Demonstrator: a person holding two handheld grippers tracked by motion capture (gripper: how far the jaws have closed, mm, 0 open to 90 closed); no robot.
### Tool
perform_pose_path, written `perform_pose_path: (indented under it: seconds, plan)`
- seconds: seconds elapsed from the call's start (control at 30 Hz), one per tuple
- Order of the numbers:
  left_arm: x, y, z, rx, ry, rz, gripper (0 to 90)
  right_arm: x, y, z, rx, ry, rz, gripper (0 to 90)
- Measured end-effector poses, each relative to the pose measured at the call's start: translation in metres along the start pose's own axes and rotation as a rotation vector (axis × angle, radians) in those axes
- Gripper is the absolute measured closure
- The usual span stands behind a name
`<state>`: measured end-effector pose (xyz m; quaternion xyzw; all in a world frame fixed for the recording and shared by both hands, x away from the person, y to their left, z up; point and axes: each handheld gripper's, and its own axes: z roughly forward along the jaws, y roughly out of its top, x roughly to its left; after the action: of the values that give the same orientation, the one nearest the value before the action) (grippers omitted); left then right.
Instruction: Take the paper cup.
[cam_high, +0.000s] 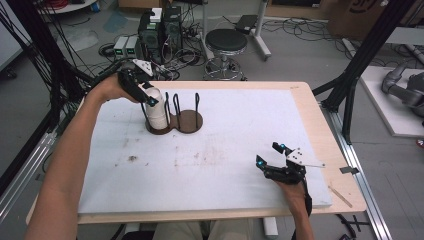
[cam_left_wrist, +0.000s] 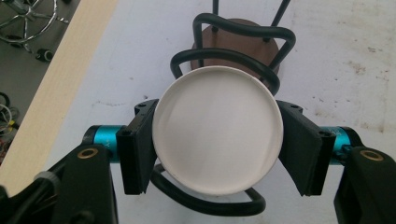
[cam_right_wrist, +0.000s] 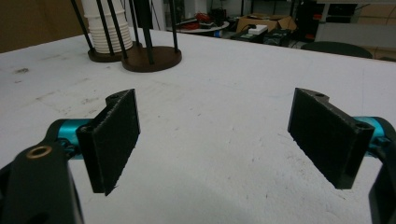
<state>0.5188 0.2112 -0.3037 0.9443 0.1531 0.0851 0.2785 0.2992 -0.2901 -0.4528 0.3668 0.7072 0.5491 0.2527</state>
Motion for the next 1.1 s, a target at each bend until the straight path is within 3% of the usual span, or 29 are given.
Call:
perform_pose_path:
  seconds: [0.53,1.1]
  plan:
    - [-0.001,-0.001,-0.019,-0.064,0.03,-0.028,35.0,0.001,0.0,0.0,0.002,-0.003,-0.004,17.1]
    - [-0.008,0.029,-0.055,-0.065,0.085,0.013,35.0,0.001,0.0,0.001,0.002,0.001,0.003,17.1]
